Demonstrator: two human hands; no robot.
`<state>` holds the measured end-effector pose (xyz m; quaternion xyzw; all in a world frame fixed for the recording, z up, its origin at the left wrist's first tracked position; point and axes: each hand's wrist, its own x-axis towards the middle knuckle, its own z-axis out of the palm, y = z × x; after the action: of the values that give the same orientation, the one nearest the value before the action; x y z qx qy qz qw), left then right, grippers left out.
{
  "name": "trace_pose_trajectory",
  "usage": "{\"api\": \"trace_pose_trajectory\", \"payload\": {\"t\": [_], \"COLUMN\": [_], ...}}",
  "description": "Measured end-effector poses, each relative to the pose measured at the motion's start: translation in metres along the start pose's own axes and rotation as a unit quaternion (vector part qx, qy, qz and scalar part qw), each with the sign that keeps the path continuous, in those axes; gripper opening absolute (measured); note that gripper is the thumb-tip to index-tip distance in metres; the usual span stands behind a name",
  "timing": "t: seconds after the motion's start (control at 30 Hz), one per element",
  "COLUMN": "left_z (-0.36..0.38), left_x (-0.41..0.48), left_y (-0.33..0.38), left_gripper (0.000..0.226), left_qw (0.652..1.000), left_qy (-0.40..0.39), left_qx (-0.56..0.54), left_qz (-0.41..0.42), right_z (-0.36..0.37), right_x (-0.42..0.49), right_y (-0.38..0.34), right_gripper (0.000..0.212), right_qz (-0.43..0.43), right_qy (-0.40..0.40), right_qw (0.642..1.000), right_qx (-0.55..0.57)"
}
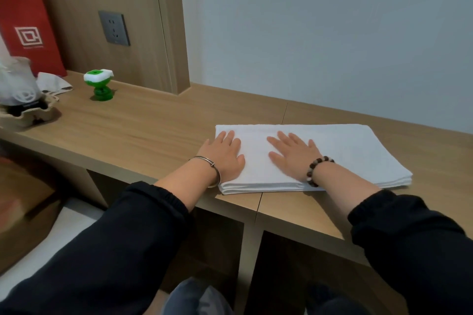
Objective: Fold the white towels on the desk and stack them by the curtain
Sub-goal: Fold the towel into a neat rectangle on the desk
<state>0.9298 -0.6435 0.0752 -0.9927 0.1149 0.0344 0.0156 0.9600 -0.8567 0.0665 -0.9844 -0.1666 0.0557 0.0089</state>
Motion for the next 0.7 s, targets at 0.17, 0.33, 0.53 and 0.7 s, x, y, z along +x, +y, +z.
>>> {"api": "trace_pose_trajectory", "payload": {"t": [0.17, 0.33, 0.53, 0.7], "left_z": [-0.006, -0.035, -0.012, 0.013], "left_x": [0.007, 0.026, 0.039, 0.056], "left_y": [0.006, 0.033, 0.041, 0.024], "left_gripper": [0.05, 0.041, 0.052, 0.062], "left_qw": [1.0, 0.997, 0.986, 0.996], "left_qy": [-0.004, -0.015, 0.122, 0.081], "left_qx": [-0.006, 0.008, 0.085, -0.031], "left_qz": [-0.02, -0.081, -0.075, -0.006], "right_z": [-0.009, -0.022, -0.024, -0.016], "right_x": [-0.025, -0.021, -0.012, 0.031], "right_y": [0.037, -0.009, 0.004, 0.015], "right_gripper": [0.061, 0.059, 0.044, 0.061], "right_qz": [0.194, 0.159, 0.125, 0.078], "right_qy": [-0.034, -0.034, 0.073, 0.041], "right_qw": [0.98, 0.986, 0.989, 0.996], "right_qx": [0.016, 0.026, -0.041, -0.025]}}
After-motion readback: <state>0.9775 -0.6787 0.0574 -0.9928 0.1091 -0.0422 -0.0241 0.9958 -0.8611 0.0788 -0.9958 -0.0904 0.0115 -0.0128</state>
